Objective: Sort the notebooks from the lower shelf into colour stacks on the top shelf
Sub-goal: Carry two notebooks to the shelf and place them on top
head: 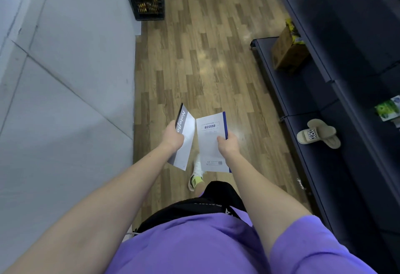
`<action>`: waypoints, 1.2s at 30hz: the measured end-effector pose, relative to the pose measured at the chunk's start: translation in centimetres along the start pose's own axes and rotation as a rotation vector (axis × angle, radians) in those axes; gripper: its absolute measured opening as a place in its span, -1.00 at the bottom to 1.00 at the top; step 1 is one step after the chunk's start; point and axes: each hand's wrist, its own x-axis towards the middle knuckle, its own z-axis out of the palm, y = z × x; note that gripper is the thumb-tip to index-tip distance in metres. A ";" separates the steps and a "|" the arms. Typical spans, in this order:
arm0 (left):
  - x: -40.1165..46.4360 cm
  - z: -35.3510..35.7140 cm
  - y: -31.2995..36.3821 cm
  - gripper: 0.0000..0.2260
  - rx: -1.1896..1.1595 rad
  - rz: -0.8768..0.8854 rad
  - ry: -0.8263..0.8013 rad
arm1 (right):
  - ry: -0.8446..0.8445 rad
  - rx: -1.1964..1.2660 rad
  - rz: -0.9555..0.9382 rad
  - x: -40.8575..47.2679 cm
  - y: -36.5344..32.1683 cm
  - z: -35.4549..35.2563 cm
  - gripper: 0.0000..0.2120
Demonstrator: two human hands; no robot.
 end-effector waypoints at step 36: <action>35.2 2.1 29.6 -0.73 0.561 0.610 -0.631 | 0.664 0.666 0.362 22.0 -19.8 1.8 -0.70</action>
